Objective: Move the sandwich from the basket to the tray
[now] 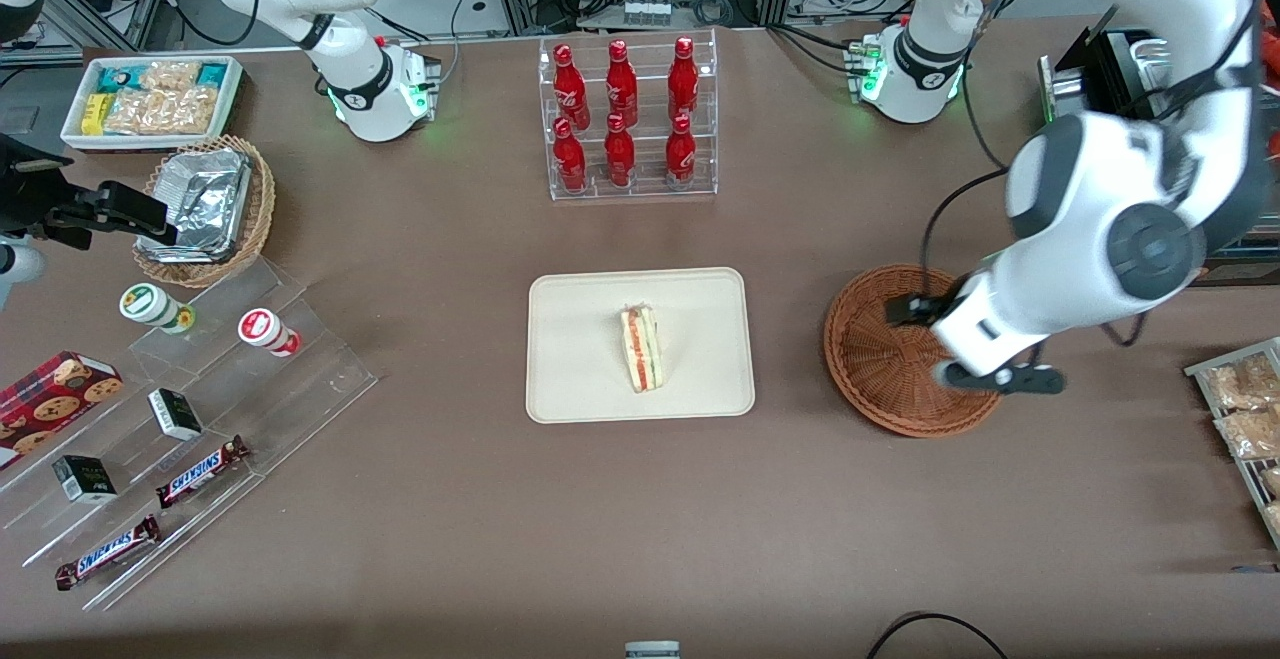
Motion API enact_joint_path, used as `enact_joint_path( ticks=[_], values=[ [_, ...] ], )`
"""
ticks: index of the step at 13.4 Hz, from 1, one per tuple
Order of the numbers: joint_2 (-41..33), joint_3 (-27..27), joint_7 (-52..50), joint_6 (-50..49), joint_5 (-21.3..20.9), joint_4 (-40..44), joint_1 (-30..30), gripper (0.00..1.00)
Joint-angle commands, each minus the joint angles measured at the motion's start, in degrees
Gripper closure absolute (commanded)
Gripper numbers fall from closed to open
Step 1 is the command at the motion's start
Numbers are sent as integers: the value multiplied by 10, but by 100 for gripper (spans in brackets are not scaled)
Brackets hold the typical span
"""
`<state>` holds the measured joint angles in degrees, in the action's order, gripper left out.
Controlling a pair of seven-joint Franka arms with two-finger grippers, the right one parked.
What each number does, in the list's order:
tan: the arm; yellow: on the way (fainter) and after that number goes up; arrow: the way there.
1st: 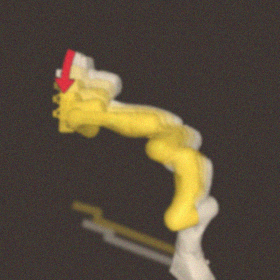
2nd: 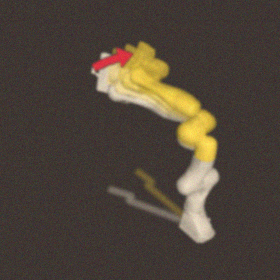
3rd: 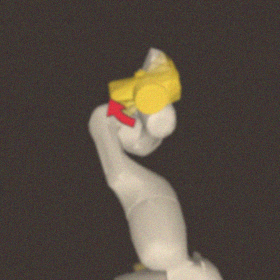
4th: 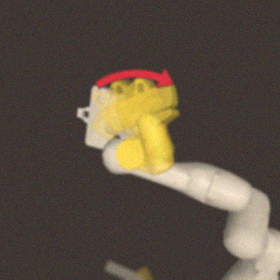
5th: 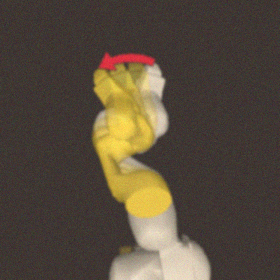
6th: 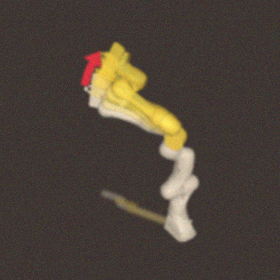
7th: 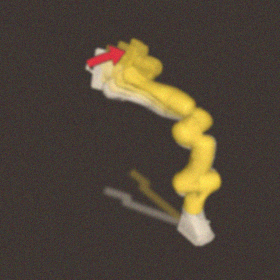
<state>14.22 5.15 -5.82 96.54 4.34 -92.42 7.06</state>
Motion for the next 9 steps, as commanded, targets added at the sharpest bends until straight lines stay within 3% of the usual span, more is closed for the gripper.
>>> enact_joint_path(
  ticks=[1,7,9],
  values=[
    [-59,5,20,-24,1,-35,-30,0],
    [-129,23,114,-72,-21,-29,-112,0],
    [-149,33,123,-87,-48,-29,-122,0]
  ],
)
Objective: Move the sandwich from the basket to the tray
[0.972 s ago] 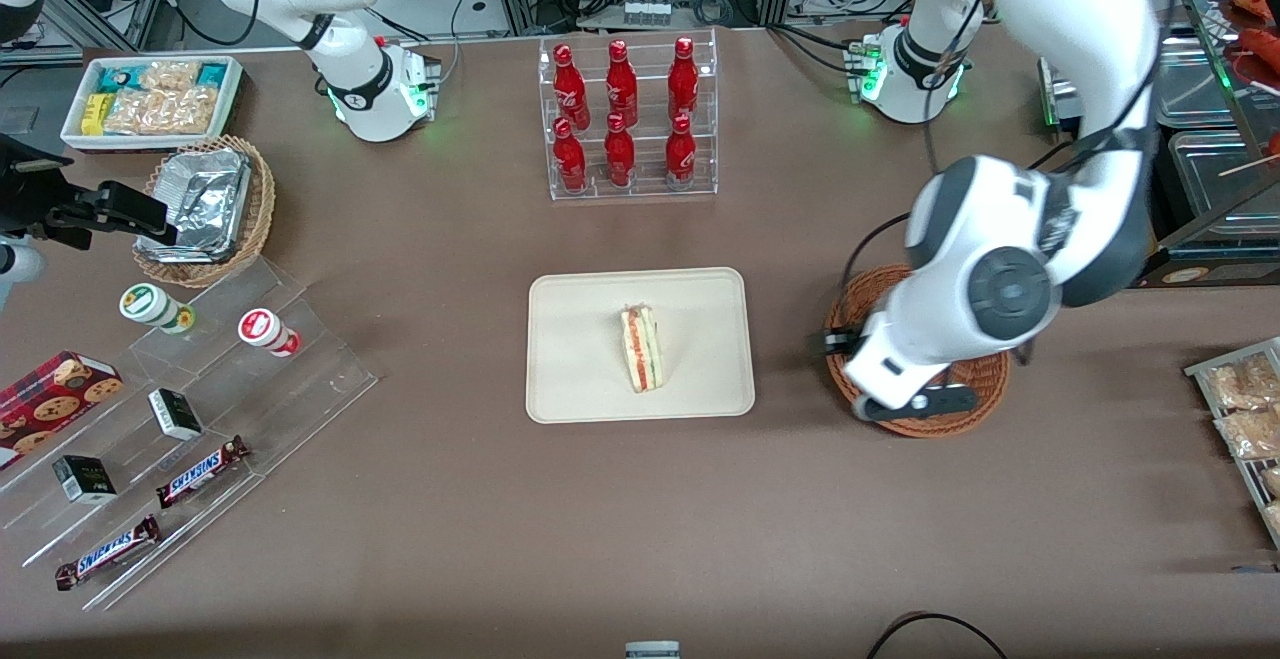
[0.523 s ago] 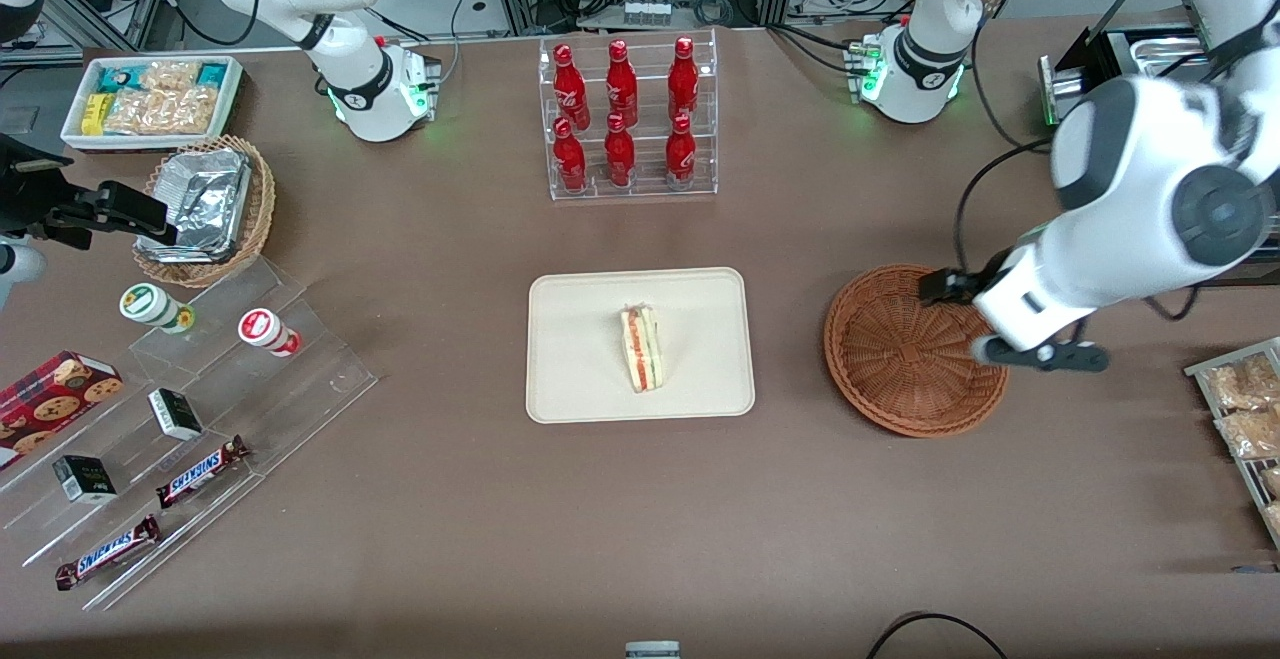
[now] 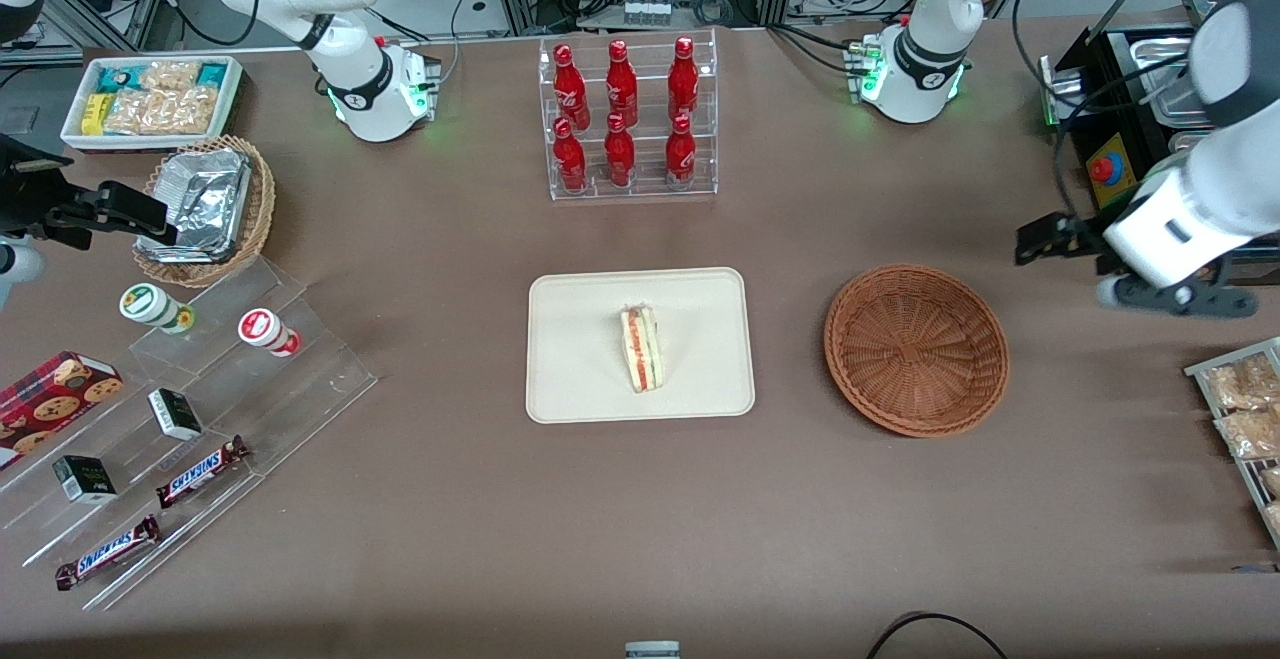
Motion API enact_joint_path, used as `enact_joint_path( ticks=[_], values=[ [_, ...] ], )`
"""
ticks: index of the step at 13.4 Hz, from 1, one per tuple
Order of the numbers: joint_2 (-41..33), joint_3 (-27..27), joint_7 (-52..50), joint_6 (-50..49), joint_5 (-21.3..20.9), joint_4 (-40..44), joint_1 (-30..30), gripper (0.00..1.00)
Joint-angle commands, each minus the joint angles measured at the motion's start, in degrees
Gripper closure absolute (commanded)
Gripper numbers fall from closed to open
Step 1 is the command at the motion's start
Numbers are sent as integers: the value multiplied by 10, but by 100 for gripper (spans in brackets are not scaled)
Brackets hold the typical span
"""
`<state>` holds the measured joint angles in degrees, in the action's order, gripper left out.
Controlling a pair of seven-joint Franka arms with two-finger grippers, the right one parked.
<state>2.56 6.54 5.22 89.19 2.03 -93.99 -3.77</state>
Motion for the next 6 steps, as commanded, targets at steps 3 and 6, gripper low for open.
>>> enact_joint_path(
  ticks=[3,6],
  values=[
    [-53,37,11,-24,-31,-11,-32,0],
    [-62,44,8,-34,-19,-7,-43,0]
  ],
)
